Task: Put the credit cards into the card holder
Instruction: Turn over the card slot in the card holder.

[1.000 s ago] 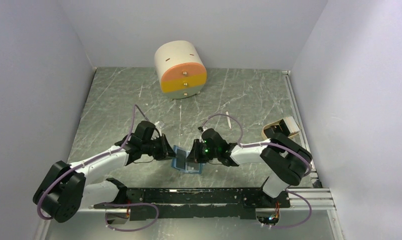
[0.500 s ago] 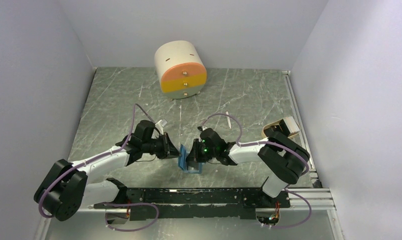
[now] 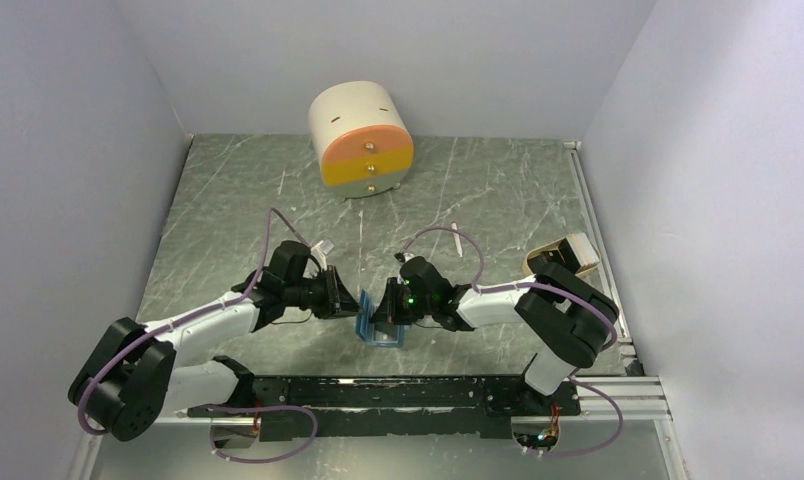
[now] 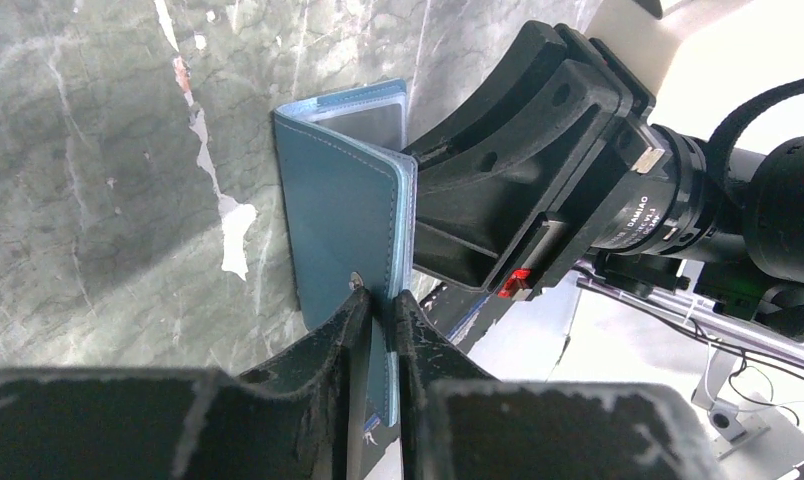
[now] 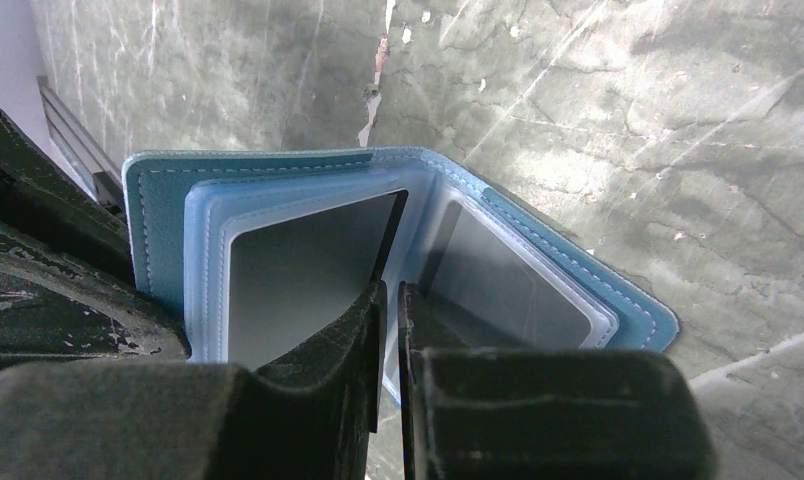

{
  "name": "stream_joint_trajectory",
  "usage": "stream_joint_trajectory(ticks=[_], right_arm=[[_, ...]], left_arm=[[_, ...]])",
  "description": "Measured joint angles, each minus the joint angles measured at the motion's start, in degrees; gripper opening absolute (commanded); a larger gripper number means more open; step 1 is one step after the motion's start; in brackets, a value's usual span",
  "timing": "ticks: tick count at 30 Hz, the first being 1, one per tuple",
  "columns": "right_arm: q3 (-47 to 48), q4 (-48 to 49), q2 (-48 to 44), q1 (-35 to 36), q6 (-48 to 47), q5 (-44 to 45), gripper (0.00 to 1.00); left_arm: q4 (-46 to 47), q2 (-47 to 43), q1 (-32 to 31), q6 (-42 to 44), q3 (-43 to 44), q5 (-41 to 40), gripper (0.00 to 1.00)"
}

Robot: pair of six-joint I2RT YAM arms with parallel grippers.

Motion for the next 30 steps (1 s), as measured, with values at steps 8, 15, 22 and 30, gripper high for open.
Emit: stream_joint_trajectory(ticks=[8,15,22,30], right_arm=[[0.00,-0.02,0.00,0.22,-0.13,0.02,0.14],[0.00,-0.02,0.00,0.22,-0.24,0.04,0.14],[0.00,0.00,0.00,0.31,-0.26,0.04,0.13],[0.00,0.00,0.00,0.31,-0.28,0.07,0.13]], left_arm=[[-1.33,0.00,0.00,0.35,0.17,-0.22,0.26],[-1.36,0.02,0.00,0.37,0.17,-0.20,0.28],[-1.20,0.96,0.00,0.50,0.17,-0.17,0.22],[-0.17,2.08,0.00,0.52,0.20,0.24,0.13]])
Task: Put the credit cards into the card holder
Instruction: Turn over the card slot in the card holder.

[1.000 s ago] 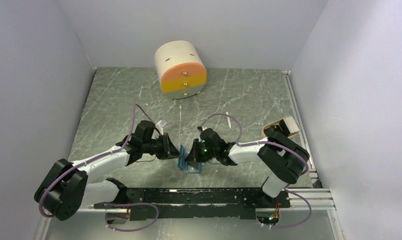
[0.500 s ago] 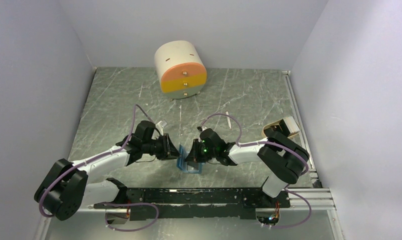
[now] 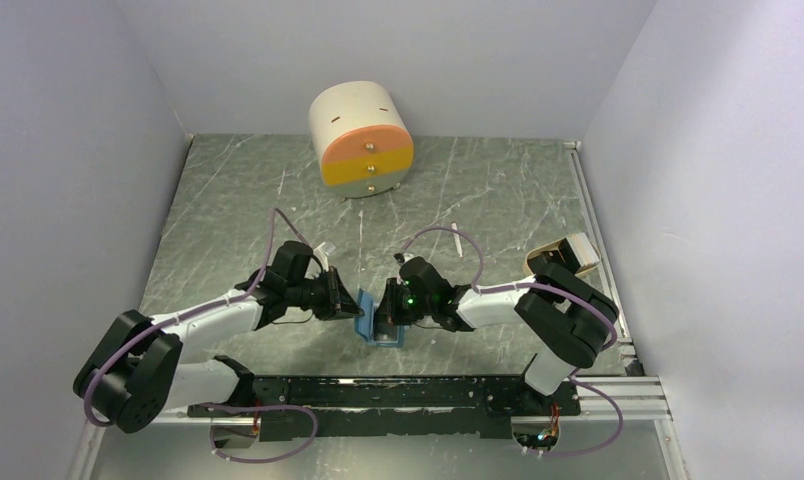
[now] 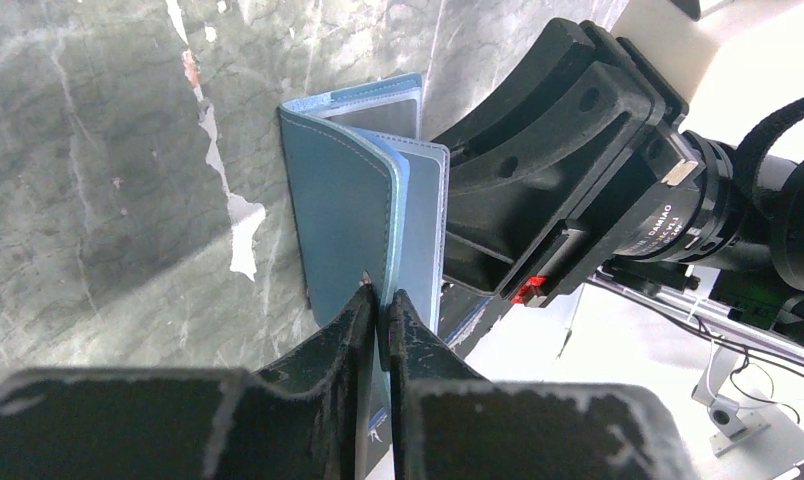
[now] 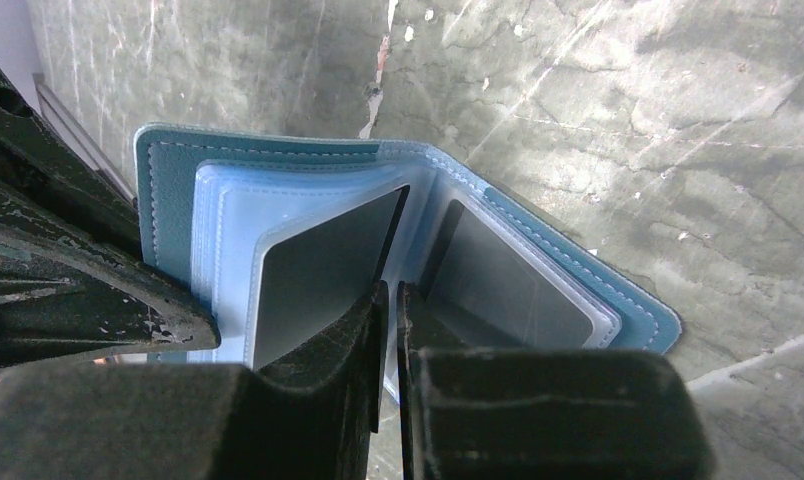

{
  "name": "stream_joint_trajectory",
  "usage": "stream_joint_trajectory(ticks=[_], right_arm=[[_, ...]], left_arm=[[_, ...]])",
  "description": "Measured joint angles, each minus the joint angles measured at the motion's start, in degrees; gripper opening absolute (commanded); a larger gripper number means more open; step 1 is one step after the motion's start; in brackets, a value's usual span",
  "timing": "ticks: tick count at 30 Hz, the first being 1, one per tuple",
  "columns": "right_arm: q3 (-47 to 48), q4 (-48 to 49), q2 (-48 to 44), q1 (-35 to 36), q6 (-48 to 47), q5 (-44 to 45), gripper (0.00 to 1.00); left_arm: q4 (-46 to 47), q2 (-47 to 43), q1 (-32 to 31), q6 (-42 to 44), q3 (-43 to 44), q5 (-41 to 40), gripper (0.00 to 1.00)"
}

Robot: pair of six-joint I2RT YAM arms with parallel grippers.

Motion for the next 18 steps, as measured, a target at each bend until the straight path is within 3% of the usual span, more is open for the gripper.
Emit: stream_joint_trajectory(ticks=[11,18], right_arm=[[0.00,0.33,0.13,0.00,-0.15,0.00,0.14],[0.00,-0.02,-0.22,0.04,-0.20,0.70,0.17]], left_arm=[[2.91,2.64,-0.02,-0.24,0.07,1.68,0.17],[-3.48,2.64,-0.33,1.57,2.43,-2.71,0.21]])
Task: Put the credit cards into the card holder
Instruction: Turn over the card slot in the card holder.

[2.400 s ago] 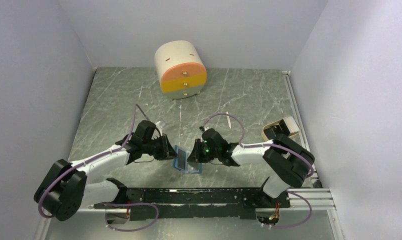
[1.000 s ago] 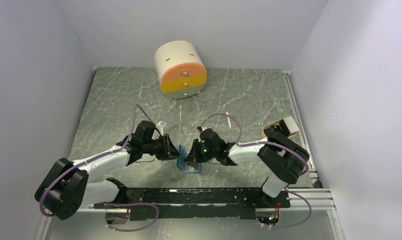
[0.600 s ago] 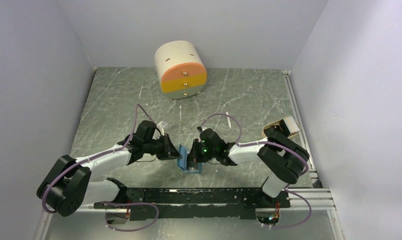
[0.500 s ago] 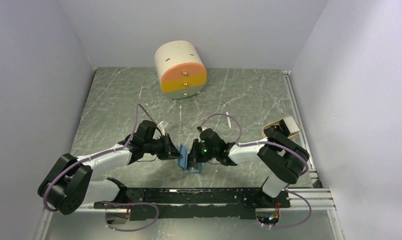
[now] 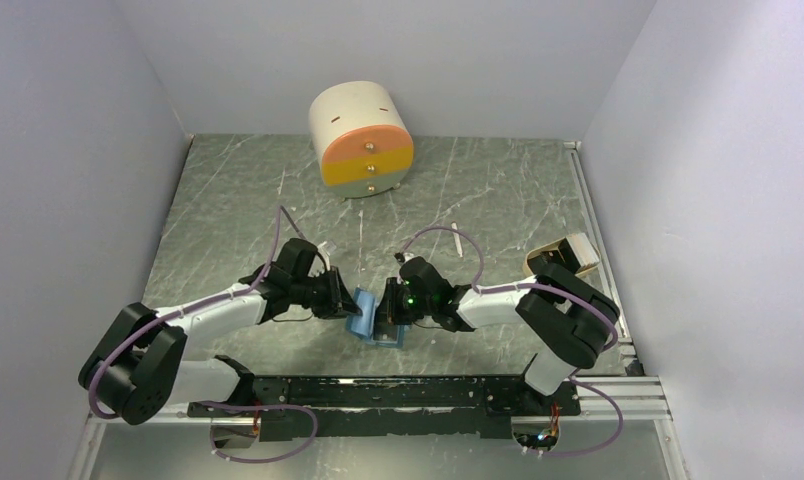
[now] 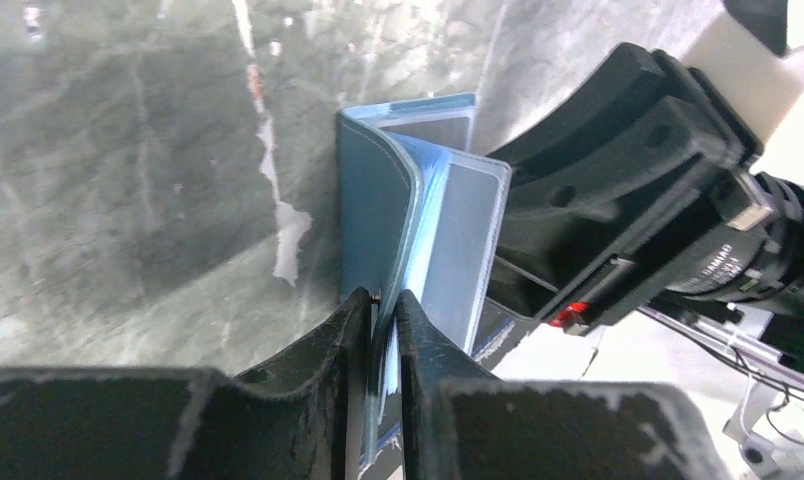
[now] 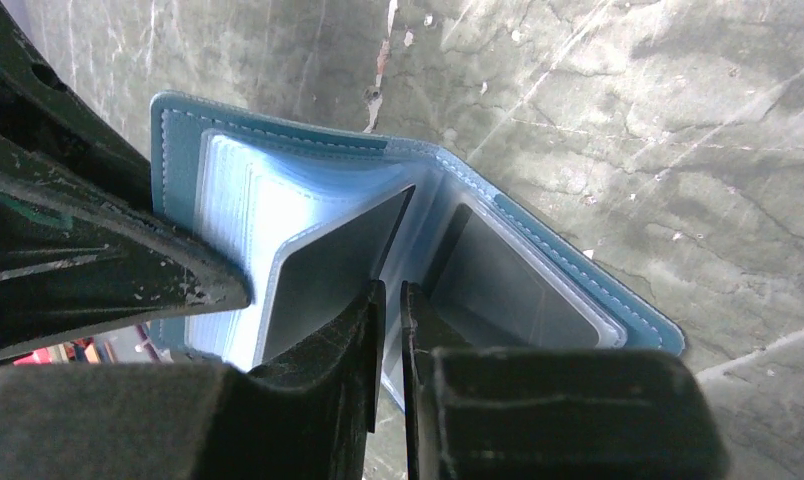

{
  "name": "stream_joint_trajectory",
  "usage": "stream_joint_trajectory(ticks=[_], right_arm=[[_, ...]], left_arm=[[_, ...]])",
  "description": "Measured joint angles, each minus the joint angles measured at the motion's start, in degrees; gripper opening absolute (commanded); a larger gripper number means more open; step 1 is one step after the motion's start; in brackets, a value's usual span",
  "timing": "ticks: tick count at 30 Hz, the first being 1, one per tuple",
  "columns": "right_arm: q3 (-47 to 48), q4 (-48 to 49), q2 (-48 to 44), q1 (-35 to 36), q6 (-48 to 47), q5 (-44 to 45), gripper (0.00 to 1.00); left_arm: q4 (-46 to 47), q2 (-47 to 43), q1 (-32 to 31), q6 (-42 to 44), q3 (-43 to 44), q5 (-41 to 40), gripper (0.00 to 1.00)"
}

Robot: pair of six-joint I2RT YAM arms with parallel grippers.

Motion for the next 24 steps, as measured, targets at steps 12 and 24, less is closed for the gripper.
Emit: stream_joint_trajectory(ticks=[12,24], right_arm=[[0.00,0.00,-0.07,0.09,-0.37,0.20,0.18],[0.44,-3.23,-2.03,0.33,-1.66,1.88,0.26]], left_arm=[[1.25,1.25,-0.55,0.02,-0.31,-0.42,0.25],[1.90,1.33,-0.76,-0.28,-0.48,0.42,0.09]])
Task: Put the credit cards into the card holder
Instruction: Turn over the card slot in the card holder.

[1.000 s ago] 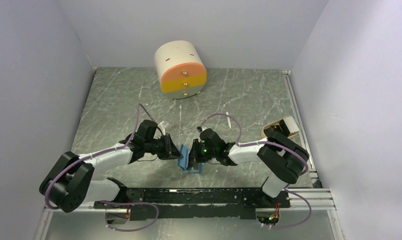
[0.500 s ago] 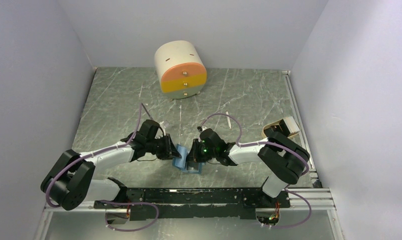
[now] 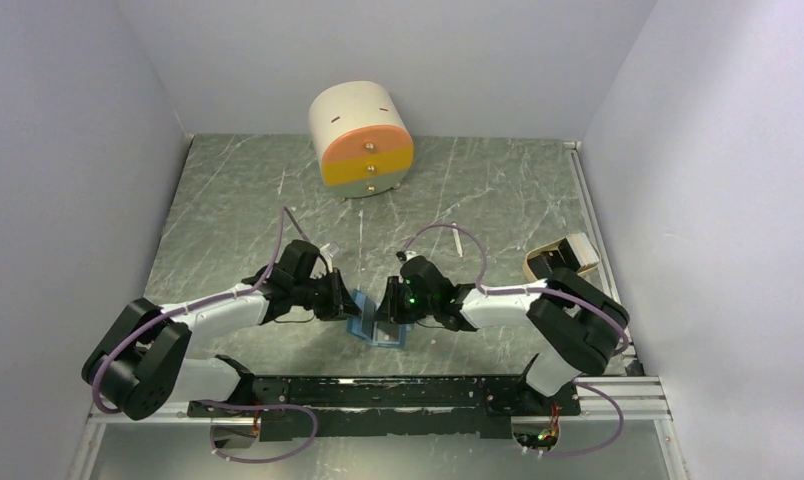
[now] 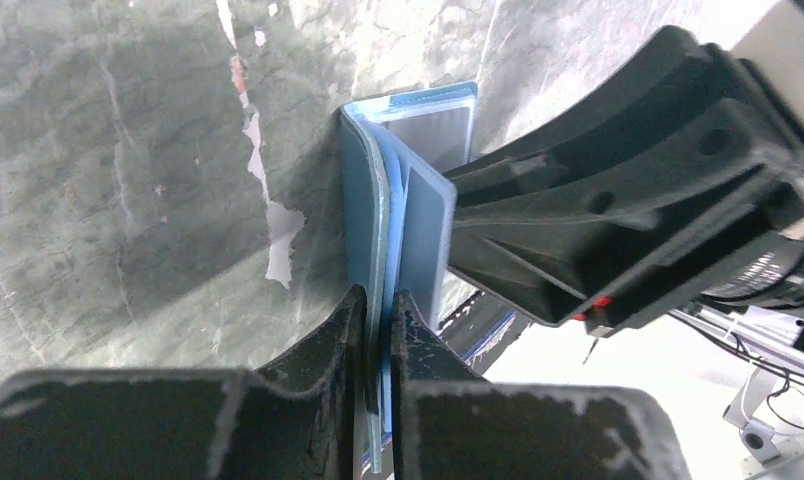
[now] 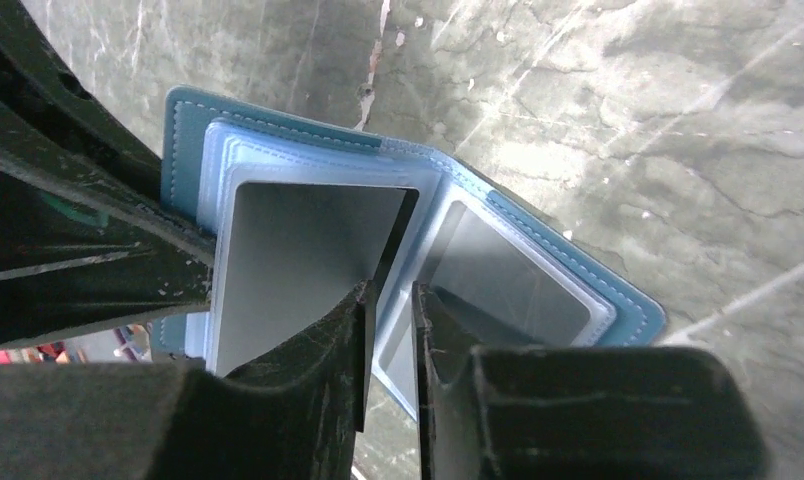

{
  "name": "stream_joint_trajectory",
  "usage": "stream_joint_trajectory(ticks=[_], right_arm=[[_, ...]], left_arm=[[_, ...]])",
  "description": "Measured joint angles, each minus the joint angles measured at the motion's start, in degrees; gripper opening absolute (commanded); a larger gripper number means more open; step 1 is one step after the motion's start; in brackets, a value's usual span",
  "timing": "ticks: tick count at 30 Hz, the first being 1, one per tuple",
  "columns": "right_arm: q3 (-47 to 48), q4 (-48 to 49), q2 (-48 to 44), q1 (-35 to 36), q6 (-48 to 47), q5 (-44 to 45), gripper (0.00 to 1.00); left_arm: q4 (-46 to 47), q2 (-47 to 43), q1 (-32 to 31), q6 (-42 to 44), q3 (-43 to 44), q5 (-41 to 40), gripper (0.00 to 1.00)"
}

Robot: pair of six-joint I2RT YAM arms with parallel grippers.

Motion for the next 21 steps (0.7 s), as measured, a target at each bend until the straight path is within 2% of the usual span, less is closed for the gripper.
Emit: stream_joint_trajectory(ticks=[3,10,21], right_arm=[[0.31,-3.28,-2.80,0.00,-0.70,1.49,0.29],[0.44,-6.88,-9.84,0.00,-1.75,4.17,0.20],[0.42,-6.75,-4.15,0.02,-2.01,5.18,0.15]], left_arm=[[-2.62,-0.35,-0.04,0.26,0.63,-0.81,0.09],[-12.11,-1.73,-0.09,3.17,6.47,-5.73,0.09],[-19.74,-0.81,-1.81,5.66,11.34,-9.94,0.09]])
